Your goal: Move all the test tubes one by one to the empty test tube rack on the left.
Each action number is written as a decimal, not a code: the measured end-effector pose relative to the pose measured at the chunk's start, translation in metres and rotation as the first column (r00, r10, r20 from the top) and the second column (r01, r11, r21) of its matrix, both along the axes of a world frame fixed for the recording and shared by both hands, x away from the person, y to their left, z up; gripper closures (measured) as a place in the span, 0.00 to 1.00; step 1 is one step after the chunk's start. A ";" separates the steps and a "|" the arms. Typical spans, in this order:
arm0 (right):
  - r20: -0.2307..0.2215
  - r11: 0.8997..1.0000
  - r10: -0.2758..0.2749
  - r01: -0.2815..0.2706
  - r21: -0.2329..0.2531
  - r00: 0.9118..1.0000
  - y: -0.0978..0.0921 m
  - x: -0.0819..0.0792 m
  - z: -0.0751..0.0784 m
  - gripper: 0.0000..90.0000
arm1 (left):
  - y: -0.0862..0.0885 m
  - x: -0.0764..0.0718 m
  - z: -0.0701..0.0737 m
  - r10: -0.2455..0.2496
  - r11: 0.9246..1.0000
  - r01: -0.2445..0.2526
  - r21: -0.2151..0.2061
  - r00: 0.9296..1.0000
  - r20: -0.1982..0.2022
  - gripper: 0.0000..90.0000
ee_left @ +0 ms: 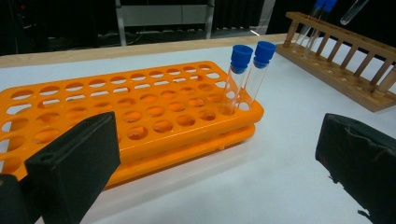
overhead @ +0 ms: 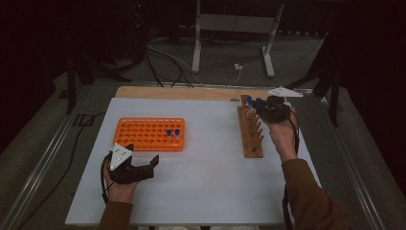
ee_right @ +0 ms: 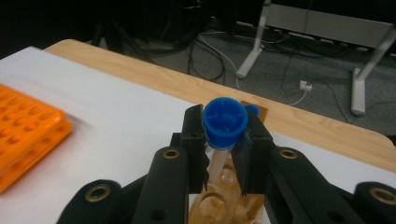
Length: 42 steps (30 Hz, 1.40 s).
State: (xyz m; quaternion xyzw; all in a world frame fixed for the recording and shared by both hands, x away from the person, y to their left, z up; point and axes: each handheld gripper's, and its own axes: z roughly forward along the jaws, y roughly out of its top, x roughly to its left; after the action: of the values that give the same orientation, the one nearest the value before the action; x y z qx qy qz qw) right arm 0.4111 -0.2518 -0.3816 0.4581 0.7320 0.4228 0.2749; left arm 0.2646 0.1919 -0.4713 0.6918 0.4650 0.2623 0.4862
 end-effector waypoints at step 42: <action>-0.060 0.942 0.320 -0.312 0.121 0.945 0.028 -0.088 -0.035 0.85 | -0.056 -0.001 0.024 -0.156 0.988 0.156 0.000 0.987 0.043 0.01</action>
State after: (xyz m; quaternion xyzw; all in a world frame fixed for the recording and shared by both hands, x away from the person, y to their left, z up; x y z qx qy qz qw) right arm 0.3227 -0.2239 -0.4161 0.3652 0.7820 0.4826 0.1489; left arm 0.2632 0.1361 -0.4471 0.7195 0.3992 0.2375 0.5162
